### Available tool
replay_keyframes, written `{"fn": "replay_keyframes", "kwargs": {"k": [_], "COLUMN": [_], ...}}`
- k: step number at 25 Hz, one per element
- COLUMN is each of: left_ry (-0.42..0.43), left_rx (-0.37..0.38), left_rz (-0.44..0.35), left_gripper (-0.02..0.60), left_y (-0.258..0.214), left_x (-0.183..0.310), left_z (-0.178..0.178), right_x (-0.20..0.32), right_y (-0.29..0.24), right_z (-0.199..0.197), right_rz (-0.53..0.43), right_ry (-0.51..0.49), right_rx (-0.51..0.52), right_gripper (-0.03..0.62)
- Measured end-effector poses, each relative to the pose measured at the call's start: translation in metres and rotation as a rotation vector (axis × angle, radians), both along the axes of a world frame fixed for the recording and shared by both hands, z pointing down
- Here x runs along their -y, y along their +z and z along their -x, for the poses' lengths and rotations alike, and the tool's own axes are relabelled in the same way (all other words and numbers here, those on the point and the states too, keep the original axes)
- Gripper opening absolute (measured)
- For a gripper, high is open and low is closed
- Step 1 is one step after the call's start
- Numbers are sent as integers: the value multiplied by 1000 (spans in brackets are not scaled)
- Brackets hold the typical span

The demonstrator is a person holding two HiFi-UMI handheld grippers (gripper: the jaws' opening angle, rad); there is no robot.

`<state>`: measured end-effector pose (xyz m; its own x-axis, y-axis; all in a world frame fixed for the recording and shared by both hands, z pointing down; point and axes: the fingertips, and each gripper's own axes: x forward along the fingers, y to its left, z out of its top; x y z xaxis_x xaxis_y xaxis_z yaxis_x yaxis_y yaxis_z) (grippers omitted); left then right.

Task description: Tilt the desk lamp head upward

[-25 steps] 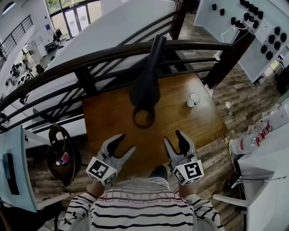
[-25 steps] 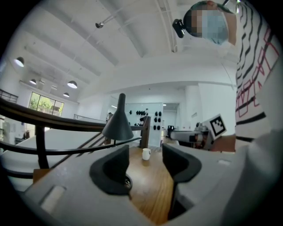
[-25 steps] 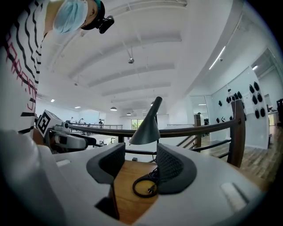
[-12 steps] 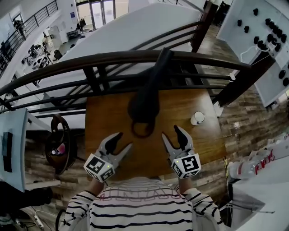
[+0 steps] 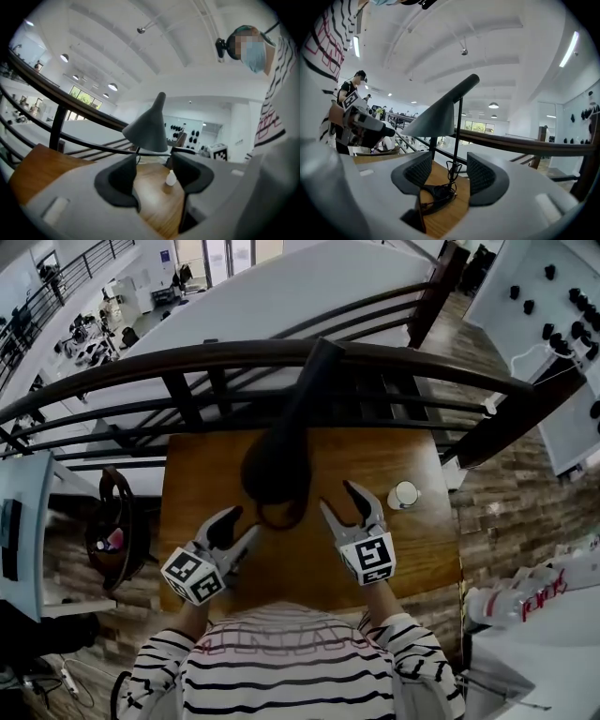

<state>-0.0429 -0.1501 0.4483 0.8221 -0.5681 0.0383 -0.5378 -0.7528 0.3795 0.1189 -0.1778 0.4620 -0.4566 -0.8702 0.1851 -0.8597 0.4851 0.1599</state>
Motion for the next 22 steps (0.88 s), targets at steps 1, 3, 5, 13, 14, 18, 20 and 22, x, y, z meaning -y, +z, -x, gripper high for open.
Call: {"fn": "replay_keyframes", "kwargs": {"k": [1,3,5,13,14,18,20,22], "left_ry": [-7,-13,-16,-46,-48,-42,-35,-29], "left_rx": [-18,-51,-72,-158,-168,-210,-229,-236], "left_rz": [18,51,75,134,142,168,167,157], "left_gripper": [238,260,279,282,281,282,282,282], "left_y": [3,8,12,12,13,18,16,10], "left_x": [3,8,12,41,44,52,54,55], "left_z": [-6,-19,-31,-45,-46,-53,-56,-58], "right_x": [8,24,38,96,102,126,136,143], "right_y": [3,9,16,40,44,58,61,61], "right_z": [-3,-12,-19,-11,-9,-1,3,8], "right_rz": [-7,-17,-22,-19,-19,-21,-30,-42], "right_ry": [-17,-49,-77,-180,-192,-233,-251,-266], "right_rx": [-13,-32,-40,-49,-54,-79,-83,-78], "right_gripper": [221,221,221,221,221,220,215,207]}}
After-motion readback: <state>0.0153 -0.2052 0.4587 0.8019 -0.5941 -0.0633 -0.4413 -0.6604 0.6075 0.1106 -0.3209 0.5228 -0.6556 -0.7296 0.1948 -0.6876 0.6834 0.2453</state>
